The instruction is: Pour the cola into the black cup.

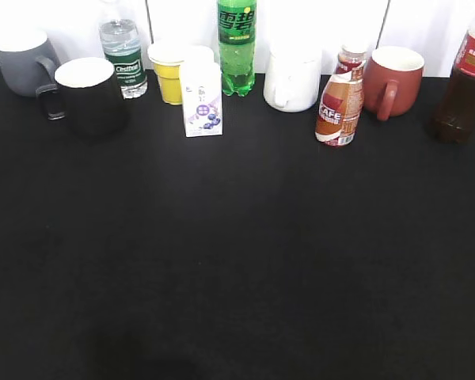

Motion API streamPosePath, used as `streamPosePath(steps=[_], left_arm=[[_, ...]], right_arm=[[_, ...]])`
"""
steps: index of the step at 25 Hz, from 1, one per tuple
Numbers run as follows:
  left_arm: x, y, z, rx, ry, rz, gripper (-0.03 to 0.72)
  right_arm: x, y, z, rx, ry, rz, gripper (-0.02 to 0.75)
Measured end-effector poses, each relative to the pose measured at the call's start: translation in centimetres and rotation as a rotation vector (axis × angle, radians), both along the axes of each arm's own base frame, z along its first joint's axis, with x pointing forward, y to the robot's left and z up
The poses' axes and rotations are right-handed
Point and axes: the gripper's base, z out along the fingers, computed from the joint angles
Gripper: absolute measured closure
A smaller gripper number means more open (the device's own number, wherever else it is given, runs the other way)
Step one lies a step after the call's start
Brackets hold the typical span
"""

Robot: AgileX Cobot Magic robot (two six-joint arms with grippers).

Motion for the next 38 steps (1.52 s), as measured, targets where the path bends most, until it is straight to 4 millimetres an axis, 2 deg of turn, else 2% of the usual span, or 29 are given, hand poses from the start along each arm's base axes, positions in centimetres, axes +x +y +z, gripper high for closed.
streamPosePath(steps=[2, 3, 8, 12, 16, 17, 18, 19, 20, 21, 24, 26, 30, 33, 35, 37, 38], left_arm=[[4.5, -0.2, -2.2, 0.001, 0.063, -0.004, 0.170], [6.9, -0.3, -4.1, 0.004, 0.110, -0.009, 0.185], [14.2, -1.5, -12.0, 0.067, 0.233, -0.118, 0.258], [19.6, -1.6, -15.4, 0.052, 0.278, -0.105, 0.274], [24.8, -1.7, -17.5, 0.053, 0.280, -0.099, 0.291], [26.7, -1.7, -18.1, 0.055, 0.274, -0.097, 0.342], [27.3, -1.7, -18.3, 0.055, 0.271, -0.097, 0.370], [28.3, -1.8, -18.7, 0.059, 0.266, -0.100, 0.466], [29.2, -2.0, -18.6, 0.071, 0.251, -0.116, 0.596], [29.4, -2.1, -18.6, 0.081, 0.243, -0.130, 0.627], [29.3, -2.3, -18.5, 0.092, 0.230, -0.148, 0.630], [27.9, -2.3, -18.0, 0.091, 0.242, -0.156, 0.633], [22.5, -2.2, -13.1, 0.083, 0.184, -0.163, 0.643], [17.6, -2.3, -10.6, 0.033, 0.157, -0.192, 0.643], [15.0, -3.0, -10.4, 0.088, 0.161, -0.284, 0.643], [13.0, -3.8, -11.4, 0.084, 0.212, -0.344, 0.643], [12.7, -4.0, -11.6, 0.082, 0.221, -0.353, 0.643]], right_arm=[[0.0, 0.0, 0.0, 0.000, 0.000, 0.000, 0.173], [0.0, 0.0, 0.0, 0.000, 0.000, 0.000, 0.173], [0.0, 0.0, 0.0, 0.000, 0.000, 0.000, 0.173], [0.0, 0.0, 0.0, 0.000, 0.000, 0.000, 0.173], [0.0, 0.0, 0.0, 0.000, 0.000, 0.000, 0.173], [0.0, 0.0, 0.0, 0.000, 0.000, 0.000, 0.173], [0.0, 0.0, 0.0, 0.000, 0.000, 0.000, 0.173], [0.0, 0.0, 0.0, 0.000, 0.000, 0.000, 0.173], [0.0, 0.0, 0.0, 0.000, 0.000, 0.000, 0.173], [0.0, 0.0, 0.0, 0.000, 0.000, 0.000, 0.173], [0.0, 0.0, 0.0, 0.000, 0.000, 0.000, 0.173], [0.0, 0.0, 0.0, 0.000, 0.000, 0.000, 0.173], [0.0, 0.0, 0.0, 0.000, 0.000, 0.000, 0.173], [0.0, 0.0, 0.0, 0.000, 0.000, 0.000, 0.173], [0.0, 0.0, 0.0, 0.000, 0.000, 0.000, 0.173], [0.0, 0.0, 0.0, 0.010, -0.001, -0.007, 0.173], [0.0, 0.0, 0.1, 0.011, -0.008, -0.011, 0.173]])
